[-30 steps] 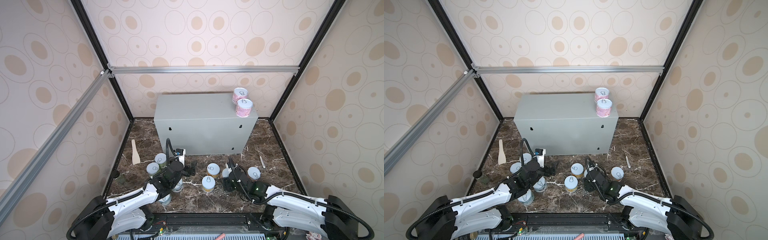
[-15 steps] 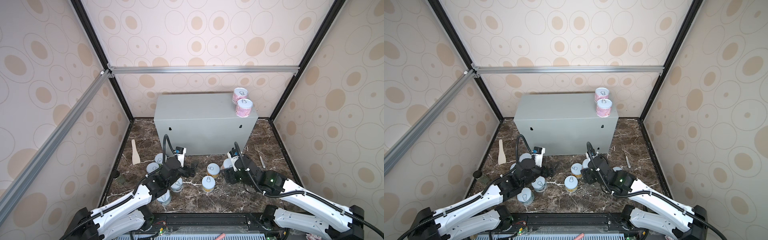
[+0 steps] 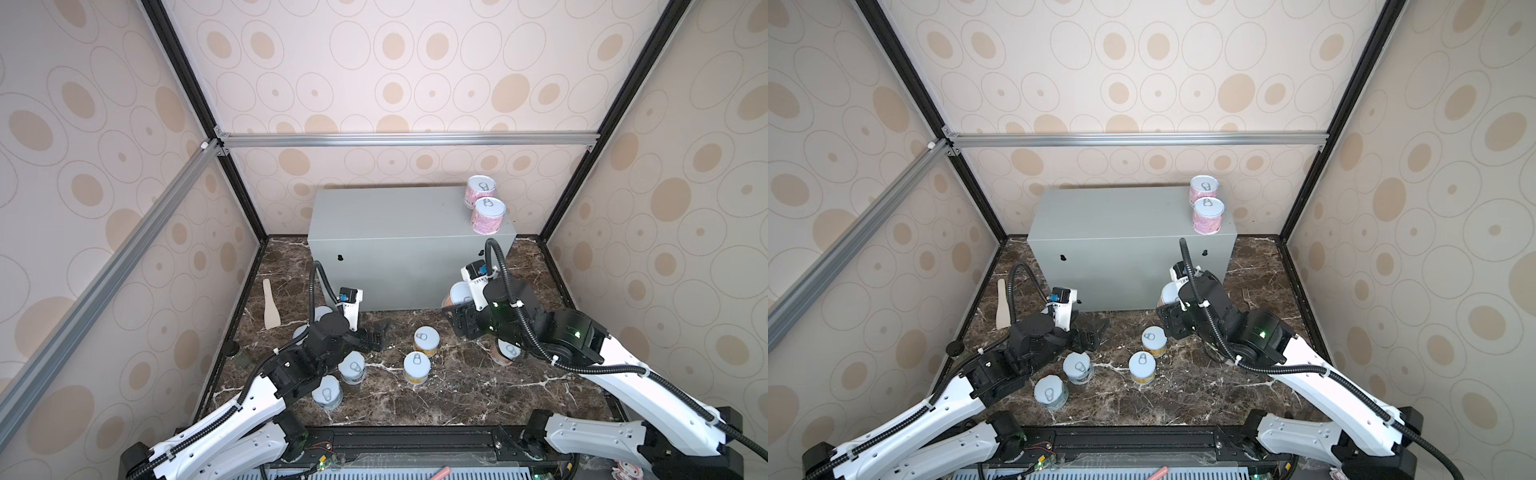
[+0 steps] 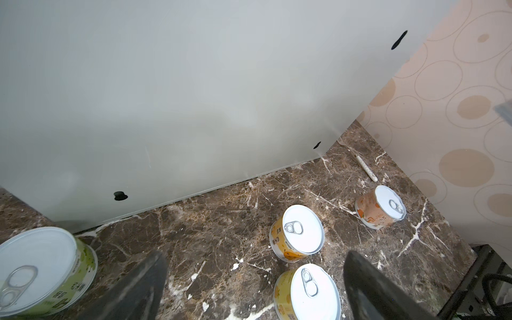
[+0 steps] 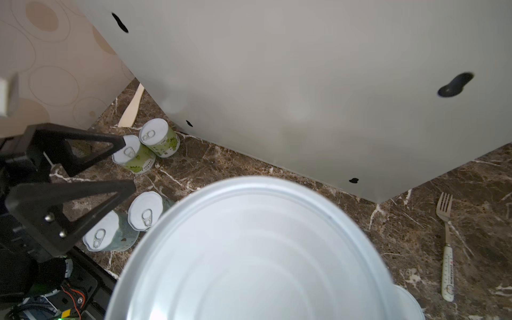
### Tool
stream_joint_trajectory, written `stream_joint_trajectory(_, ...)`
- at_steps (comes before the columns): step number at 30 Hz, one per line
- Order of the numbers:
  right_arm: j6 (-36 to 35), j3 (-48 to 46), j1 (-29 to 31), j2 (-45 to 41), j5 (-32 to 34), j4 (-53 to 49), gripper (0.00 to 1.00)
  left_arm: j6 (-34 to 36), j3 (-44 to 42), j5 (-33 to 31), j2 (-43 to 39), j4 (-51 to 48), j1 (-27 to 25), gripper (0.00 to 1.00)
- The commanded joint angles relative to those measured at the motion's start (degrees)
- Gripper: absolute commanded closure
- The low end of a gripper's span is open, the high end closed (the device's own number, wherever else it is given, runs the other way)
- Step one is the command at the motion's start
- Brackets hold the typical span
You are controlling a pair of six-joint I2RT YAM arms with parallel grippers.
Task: Place and organize the canned foods onto the counter
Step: 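Lift the orange-labelled can with the right gripper over the cabinet top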
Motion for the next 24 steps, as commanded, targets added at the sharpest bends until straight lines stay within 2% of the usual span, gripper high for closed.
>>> stream_joint_trajectory(1,-0.20,8.21,0.13,2.98,2.41,-2.95,0.44,0.92,3.46,-2.00,-1.49,-3.95,0.36,0.01)
stream_joint_trajectory(8,-1.16,24.71,0.14,11.22,5.48,-9.44,0.43,1.42,4.55,-2.43,-2.20,-6.76,0.32,0.01)
stream_joint_trajectory(15,-3.61,40.00,0.01,20.01,6.93,-13.55,0.43,1.11,1.65,-0.65,-3.03,-5.64,0.36,0.01)
stream_joint_trajectory(24,-5.57,62.78,-2.35,33.70,5.48,-21.85,0.42,1.92,-2.67,0.30,-4.93,-2.51,0.32,0.01)
